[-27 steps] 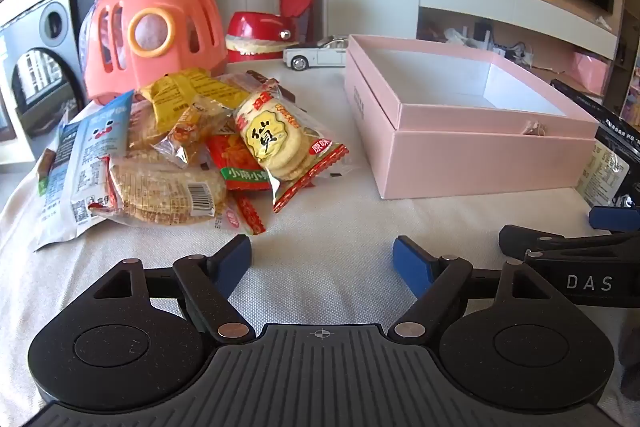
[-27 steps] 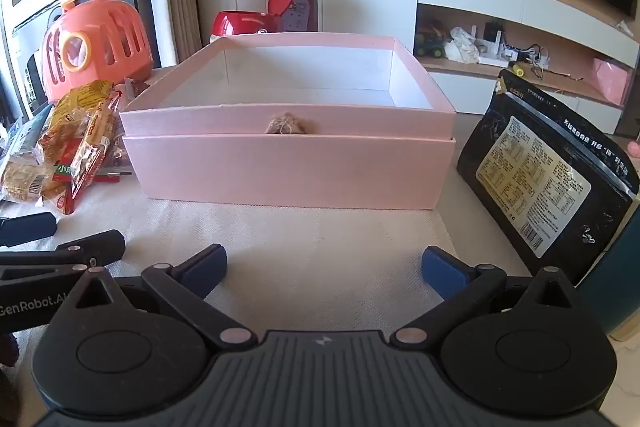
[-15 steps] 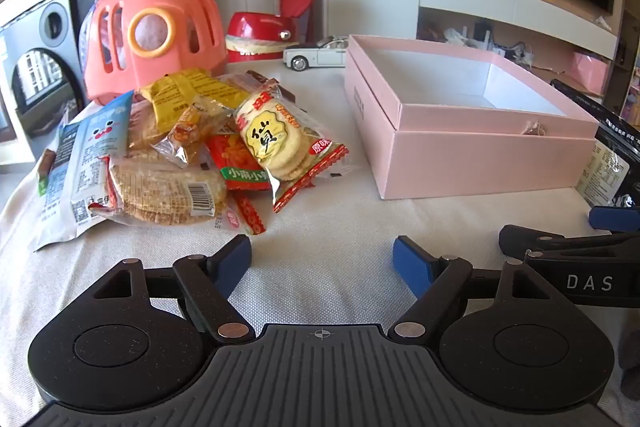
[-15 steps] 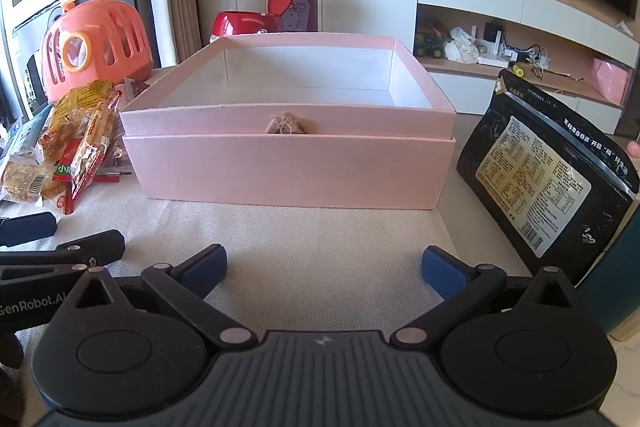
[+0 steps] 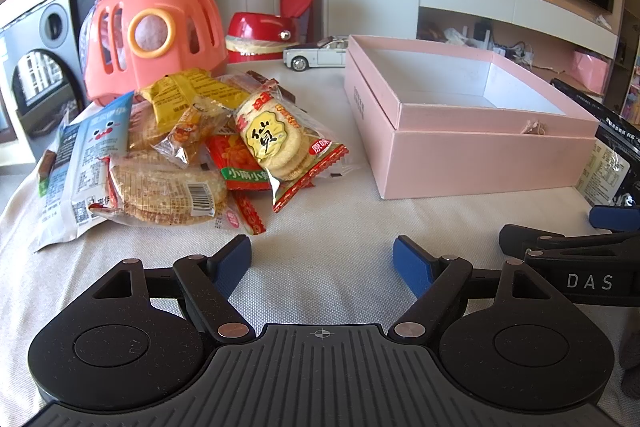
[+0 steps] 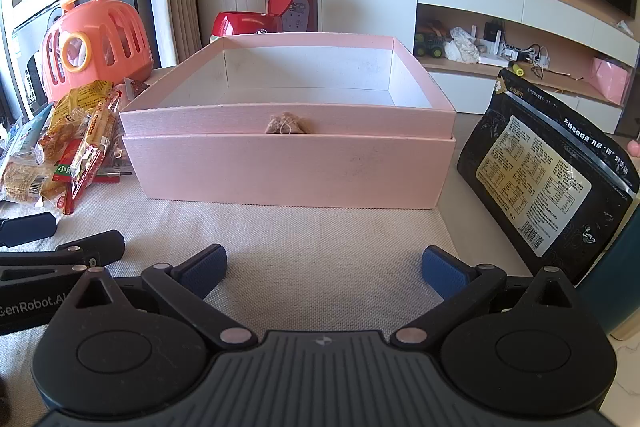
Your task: Organize snacks
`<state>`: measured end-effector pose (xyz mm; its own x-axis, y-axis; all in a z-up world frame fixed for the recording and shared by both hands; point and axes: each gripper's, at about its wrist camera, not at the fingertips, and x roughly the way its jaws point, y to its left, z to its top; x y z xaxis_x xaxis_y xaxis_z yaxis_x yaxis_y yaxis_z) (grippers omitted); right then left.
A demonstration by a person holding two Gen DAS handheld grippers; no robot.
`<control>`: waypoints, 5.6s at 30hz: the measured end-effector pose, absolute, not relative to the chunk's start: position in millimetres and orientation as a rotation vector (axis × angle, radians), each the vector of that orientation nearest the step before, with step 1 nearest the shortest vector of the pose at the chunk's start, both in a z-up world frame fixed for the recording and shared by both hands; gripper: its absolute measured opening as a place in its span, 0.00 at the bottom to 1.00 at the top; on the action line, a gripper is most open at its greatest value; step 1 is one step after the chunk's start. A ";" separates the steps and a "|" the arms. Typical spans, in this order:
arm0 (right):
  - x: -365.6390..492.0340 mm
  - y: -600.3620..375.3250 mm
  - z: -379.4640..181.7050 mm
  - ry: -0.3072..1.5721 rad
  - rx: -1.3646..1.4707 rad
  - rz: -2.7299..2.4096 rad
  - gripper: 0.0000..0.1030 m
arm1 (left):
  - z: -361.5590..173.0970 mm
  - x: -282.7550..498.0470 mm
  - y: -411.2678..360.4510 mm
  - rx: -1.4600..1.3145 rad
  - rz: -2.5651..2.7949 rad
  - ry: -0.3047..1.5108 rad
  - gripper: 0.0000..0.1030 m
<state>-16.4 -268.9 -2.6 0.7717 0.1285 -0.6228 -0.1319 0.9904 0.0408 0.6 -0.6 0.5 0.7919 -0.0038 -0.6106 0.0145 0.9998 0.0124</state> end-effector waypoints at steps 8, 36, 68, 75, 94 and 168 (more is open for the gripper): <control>-16.3 -268.9 -2.6 0.675 -0.005 0.141 1.00 | 0.4 0.6 -1.0 0.019 -0.009 0.656 0.82; -16.0 -268.9 -2.4 0.675 -0.004 0.142 1.00 | 0.3 0.5 -1.1 0.019 -0.009 0.656 0.82; -16.2 -269.4 -2.1 0.675 -0.003 0.142 1.00 | -0.6 0.3 -1.7 0.019 -0.010 0.655 0.82; -16.3 -273.1 2.8 0.727 -0.027 0.185 1.00 | 2.9 -4.0 11.7 -0.026 -0.079 0.657 0.80; -57.8 -197.7 42.5 0.641 -0.164 0.312 1.00 | 51.8 38.9 144.0 -0.209 -0.192 0.620 0.75; 19.8 81.2 74.0 0.673 -0.379 0.674 0.68 | 34.3 -123.8 319.1 -0.514 0.090 0.564 0.81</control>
<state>19.8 81.2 74.0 0.5846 0.4455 -0.6780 -0.6788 0.7264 -0.1079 -123.8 319.1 34.3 0.8448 -0.0564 -0.5321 -0.2193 0.8706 -0.4404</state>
